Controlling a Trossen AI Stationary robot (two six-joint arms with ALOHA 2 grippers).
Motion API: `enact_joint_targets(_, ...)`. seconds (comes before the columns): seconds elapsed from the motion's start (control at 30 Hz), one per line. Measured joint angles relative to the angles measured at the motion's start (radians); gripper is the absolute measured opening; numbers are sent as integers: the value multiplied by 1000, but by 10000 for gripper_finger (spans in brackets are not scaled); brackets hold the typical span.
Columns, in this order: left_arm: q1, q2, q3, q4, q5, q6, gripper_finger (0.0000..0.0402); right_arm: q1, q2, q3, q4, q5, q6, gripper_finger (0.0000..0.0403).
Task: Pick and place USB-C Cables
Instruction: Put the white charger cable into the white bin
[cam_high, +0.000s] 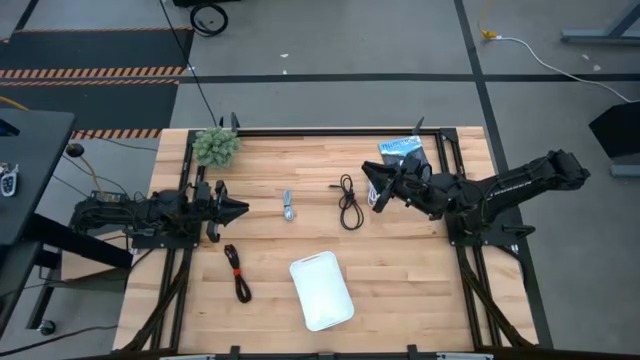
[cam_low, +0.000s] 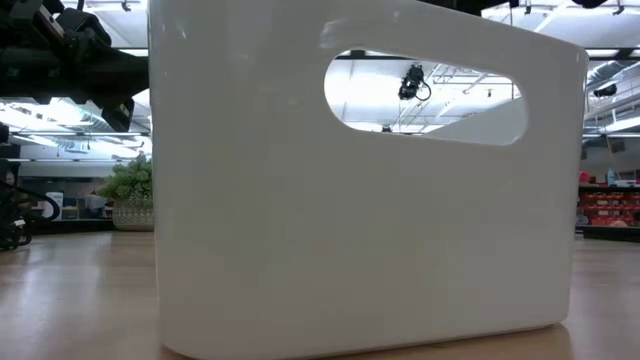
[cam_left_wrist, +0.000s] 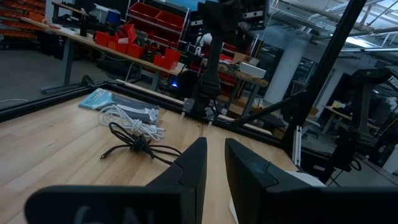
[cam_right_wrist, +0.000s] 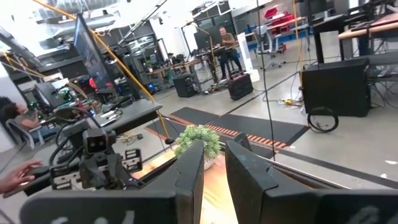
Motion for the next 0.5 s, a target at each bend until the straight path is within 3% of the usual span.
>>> enact_joint_targets(0.5,0,0,0,0,0,0,66,-46,0,0,16,8,42,73)
